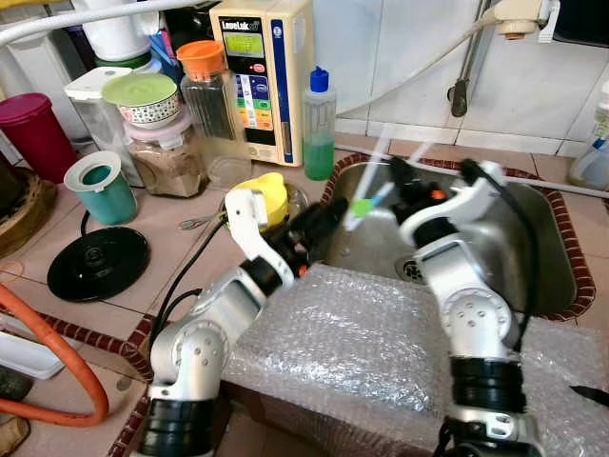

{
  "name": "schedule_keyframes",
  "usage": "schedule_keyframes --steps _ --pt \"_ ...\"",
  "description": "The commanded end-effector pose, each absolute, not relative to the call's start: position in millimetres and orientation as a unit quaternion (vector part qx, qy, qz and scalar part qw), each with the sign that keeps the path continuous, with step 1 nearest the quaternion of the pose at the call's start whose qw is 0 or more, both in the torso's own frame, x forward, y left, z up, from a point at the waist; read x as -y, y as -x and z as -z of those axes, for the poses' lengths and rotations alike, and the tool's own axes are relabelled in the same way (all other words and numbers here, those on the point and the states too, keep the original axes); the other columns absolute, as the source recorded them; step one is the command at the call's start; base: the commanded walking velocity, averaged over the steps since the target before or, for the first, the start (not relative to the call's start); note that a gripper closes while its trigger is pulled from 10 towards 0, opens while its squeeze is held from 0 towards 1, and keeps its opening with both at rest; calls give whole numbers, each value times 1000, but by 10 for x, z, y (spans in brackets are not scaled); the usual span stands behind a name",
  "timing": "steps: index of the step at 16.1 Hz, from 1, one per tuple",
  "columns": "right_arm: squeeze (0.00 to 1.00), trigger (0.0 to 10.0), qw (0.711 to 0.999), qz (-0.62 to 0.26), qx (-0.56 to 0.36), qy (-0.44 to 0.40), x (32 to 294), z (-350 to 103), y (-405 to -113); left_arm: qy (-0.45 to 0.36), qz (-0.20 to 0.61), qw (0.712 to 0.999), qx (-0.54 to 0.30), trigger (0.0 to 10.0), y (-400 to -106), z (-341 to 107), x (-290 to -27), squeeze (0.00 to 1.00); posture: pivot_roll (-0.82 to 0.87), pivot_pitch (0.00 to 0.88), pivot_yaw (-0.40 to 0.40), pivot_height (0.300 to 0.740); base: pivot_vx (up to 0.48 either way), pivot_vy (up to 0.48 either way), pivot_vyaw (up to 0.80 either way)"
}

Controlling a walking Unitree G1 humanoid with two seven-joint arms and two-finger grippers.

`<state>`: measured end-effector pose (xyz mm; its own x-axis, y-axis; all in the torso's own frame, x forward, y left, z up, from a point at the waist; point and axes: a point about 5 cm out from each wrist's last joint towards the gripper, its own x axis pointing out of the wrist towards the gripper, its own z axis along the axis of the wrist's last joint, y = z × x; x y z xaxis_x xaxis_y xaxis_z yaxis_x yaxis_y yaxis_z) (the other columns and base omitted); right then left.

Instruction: Kitchen organization

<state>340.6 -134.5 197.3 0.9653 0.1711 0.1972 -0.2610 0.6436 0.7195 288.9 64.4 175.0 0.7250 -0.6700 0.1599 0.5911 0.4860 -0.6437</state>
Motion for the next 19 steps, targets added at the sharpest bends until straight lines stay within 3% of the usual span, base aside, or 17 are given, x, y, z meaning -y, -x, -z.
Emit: schedule_keyframes --steps 1,4,7,12,13,16,17,19 --pt "0 0 907 -120 71 -397 1339 -2067 -3448 333 373 864 -58 10000 -2866 -1760 -646 1000 32 0 89 740 0 0 0" --pt "0 0 941 -101 90 -310 1464 -2073 -3488 302 360 881 -60 10000 -2867 -1710 -686 1000 38 0 87 740 0 0 0" --pt "0 0 989 -84 99 -73 1603 -1991 -3544 228 371 899 -53 10000 -2837 -1674 -675 1000 45 0 94 740 0 0 0" --pt "0 314 990 -73 54 107 1778 -1757 -3616 137 391 909 -48 10000 -2777 -1596 -644 1000 45 0 112 740 0 0 0" --pt "0 0 986 -66 36 147 1856 -1636 -3627 106 400 909 -45 10000 -2759 -1559 -625 1000 46 0 115 740 0 0 0" --pt "0 0 975 -62 11 212 1980 -1469 -3630 76 405 911 -37 10000 -2759 -1530 -609 1000 47 0 114 740 0 0 0" --pt "0 314 974 -62 5 219 2009 -1437 -3628 76 403 911 -36 10000 -2754 -1526 -610 1000 54 0 111 740 0 0 0" --pt "0 3333 968 -67 -9 241 2049 -1374 -3631 68 399 914 -32 10000 -2751 -1519 -621 1000 56 0 108 740 0 0 0"
